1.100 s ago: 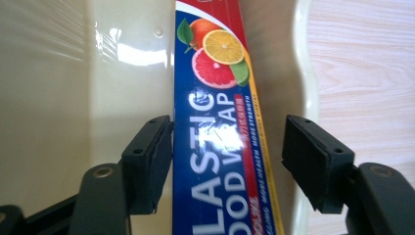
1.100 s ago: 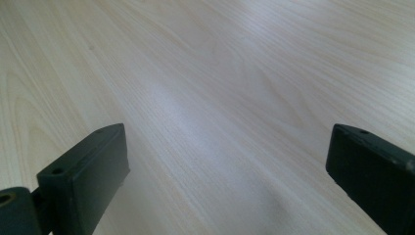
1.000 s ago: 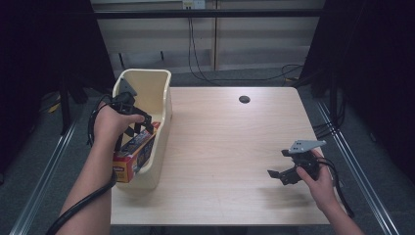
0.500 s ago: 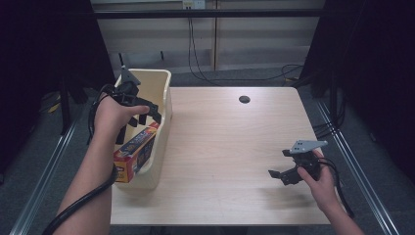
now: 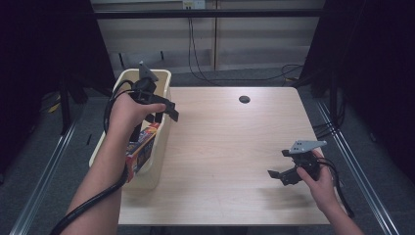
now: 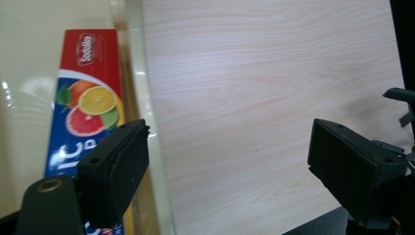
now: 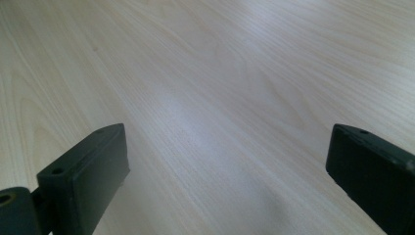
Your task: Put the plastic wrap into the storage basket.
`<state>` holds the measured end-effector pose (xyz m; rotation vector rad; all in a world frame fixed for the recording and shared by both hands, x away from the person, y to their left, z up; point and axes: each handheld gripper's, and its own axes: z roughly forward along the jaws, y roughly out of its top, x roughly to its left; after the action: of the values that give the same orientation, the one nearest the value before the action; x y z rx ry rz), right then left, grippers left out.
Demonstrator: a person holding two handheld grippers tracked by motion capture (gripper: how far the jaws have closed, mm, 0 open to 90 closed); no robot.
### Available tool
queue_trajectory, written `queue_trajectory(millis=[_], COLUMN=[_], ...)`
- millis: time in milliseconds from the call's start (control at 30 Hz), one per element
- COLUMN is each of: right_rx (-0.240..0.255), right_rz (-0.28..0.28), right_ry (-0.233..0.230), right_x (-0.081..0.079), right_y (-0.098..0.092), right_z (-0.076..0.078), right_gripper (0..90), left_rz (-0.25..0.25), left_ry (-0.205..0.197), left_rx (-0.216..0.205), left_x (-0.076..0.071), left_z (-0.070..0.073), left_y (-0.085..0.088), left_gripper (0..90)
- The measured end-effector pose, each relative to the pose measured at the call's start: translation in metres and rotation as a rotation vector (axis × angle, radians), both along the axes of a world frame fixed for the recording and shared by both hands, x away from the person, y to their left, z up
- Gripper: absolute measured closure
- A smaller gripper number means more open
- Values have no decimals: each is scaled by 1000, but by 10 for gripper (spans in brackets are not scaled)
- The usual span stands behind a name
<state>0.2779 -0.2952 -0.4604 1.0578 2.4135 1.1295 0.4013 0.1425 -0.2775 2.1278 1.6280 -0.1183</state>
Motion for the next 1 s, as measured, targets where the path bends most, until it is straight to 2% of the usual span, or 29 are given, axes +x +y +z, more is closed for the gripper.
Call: queue_trajectory(millis=[400,633,767,1000], right_rx=[2,3,5,-1], right_rz=[4,9,9,5], right_ry=[4,3,3,1], right_x=[0,0,0,0], right_y=[1,1,1,1], right_z=[-1,-1,-1,-1], right_gripper=[21,21,21,21], left_rz=[-86,-110,-137,-176], left_ry=[-13,-6,-8,-11], left_rx=[-17,-37,-28,-51], left_x=[-3,-4,-6,-9], left_z=[-6,-16,-21,-31], left_y=[-33,-50,-60,-75], left_gripper=[149,150,150,149])
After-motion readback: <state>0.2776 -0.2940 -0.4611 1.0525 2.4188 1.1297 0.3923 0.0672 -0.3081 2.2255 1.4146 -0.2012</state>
